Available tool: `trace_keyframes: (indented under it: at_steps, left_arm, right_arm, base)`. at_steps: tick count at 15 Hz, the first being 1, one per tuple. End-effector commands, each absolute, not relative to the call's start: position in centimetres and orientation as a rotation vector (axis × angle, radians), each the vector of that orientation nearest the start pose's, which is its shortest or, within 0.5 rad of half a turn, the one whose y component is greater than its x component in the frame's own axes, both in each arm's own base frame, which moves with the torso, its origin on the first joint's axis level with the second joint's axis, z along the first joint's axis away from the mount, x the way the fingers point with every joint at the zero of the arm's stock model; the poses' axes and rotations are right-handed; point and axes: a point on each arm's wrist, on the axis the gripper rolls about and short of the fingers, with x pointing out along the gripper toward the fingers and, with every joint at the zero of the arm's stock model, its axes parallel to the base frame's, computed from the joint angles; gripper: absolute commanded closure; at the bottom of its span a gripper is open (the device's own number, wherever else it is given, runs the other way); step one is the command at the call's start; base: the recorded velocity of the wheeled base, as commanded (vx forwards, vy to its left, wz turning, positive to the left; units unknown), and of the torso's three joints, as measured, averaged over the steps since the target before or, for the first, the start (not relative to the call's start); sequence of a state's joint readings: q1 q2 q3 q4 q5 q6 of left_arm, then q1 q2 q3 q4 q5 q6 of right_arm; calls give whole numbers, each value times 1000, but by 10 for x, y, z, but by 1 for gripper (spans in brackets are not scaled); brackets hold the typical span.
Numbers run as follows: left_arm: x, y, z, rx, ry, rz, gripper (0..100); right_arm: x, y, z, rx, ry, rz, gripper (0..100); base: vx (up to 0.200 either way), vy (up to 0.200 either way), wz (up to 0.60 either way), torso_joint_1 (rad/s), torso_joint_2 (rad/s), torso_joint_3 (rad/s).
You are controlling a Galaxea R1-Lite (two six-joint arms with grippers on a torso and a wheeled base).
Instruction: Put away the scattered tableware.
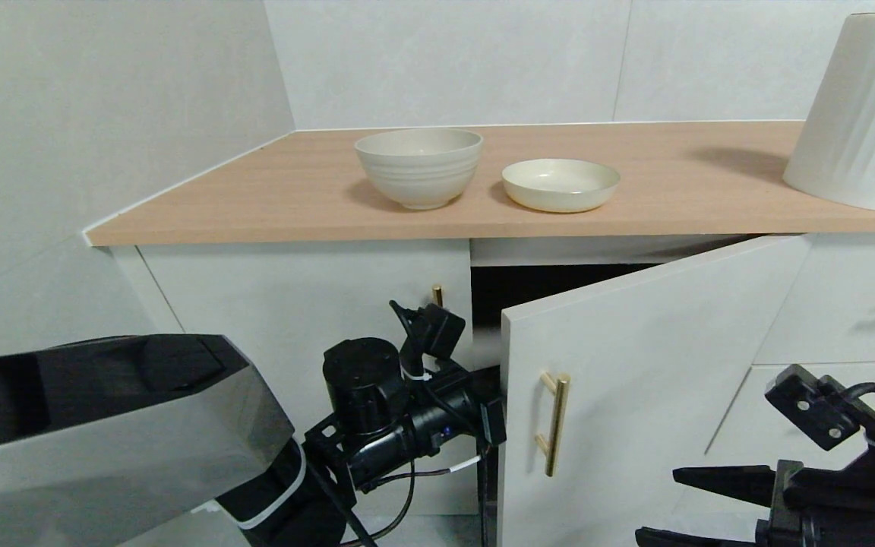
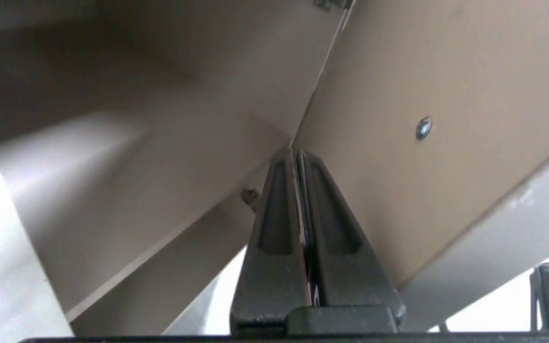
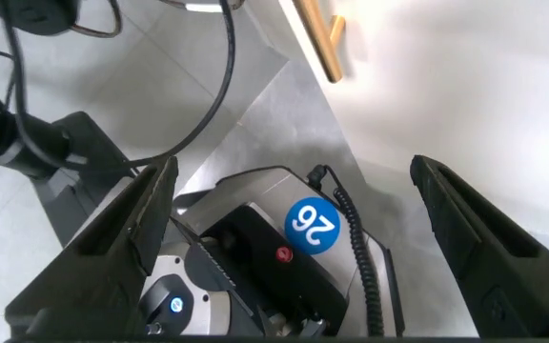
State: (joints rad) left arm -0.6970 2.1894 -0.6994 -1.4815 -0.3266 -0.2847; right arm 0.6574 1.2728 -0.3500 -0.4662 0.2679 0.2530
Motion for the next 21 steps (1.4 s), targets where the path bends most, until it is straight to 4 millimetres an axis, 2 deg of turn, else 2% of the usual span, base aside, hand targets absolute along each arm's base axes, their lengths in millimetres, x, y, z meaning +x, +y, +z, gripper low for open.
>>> trace_keyframes:
  at_steps: [1, 7, 13, 15, 21]
  left_arm:
    - [274, -240, 78, -260, 148, -1017, 100]
    - [269, -246, 74, -257, 160, -1037, 100]
    - [269, -247, 73, -255, 167, -1042, 100]
    - [271, -250, 66, -252, 180, -1040, 100]
    - [275, -253, 65, -254, 172, -1042, 100]
  right_arm:
    - [126, 105, 150, 143, 561, 849, 0]
    - [126, 105, 147, 140, 575, 846, 0]
    - [125, 105, 146, 136, 581, 850, 0]
    - [125, 105, 146, 136, 583, 849, 0]
    - [125, 106, 145, 132, 589, 856, 0]
  base:
    - [0, 0, 0, 0, 0, 0]
    - [0, 0, 0, 0, 0, 0]
    - [-200, 0, 0, 4, 3, 5]
    - [0, 0, 0, 0, 0, 0]
    - [0, 0, 0, 0, 0, 0]
